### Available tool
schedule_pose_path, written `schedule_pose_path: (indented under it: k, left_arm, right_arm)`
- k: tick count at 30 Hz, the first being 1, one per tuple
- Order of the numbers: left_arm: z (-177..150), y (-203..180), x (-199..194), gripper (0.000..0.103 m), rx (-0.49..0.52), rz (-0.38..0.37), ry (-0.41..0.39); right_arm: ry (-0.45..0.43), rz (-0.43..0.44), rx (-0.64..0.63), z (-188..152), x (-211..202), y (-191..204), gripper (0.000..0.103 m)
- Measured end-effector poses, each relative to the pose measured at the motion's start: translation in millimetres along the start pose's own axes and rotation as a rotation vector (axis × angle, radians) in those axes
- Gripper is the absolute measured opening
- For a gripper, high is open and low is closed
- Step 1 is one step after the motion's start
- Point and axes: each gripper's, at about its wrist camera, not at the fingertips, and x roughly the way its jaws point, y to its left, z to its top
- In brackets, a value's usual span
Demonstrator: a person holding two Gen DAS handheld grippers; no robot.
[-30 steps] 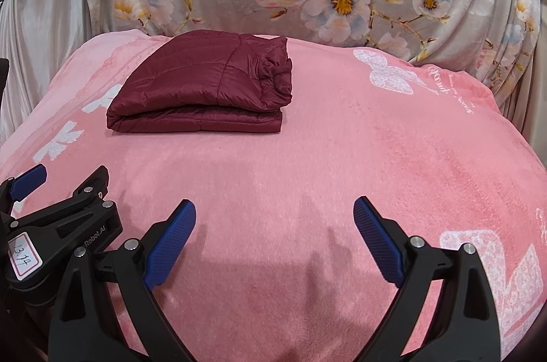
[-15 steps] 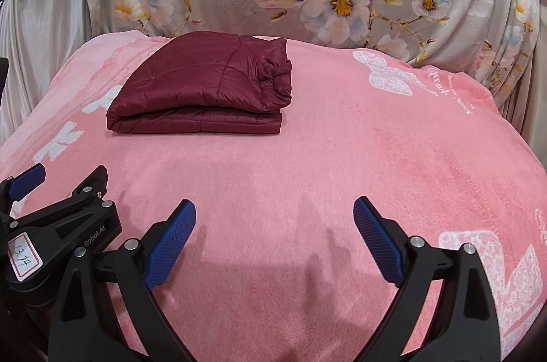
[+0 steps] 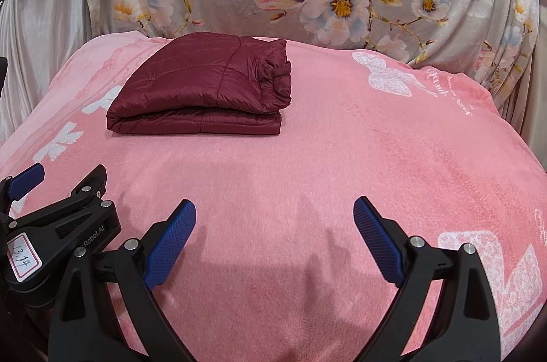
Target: Fold large clothes
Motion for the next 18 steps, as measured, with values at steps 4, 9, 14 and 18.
schedule_pose_path:
  k: [4,9,14,18]
  left_arm:
    - [-0.5,-0.2,-0.1,0.08,0.0,0.0,-0.001]
    - [1.3,-0.1,-1.9,0.08,-0.003,0.002,-0.004]
    - [0.9,-0.5,-2.6,0.08,-0.002,0.004,-0.006]
    - [2.5,-1.9,-4.4,0.08,-0.003,0.007,-0.011]
  right_arm:
    - [0.0,0.0,0.0,-0.1,-0.1,0.2,0.091]
    - [0.0,-0.001,-0.001,-0.5,-0.1,0.4,0.091]
    - [-0.001,-0.002,0.001,0.1,-0.3,0.2,0.091]
    - [-0.001,-0.002,0.0,0.0,-0.2,0.0,0.091]
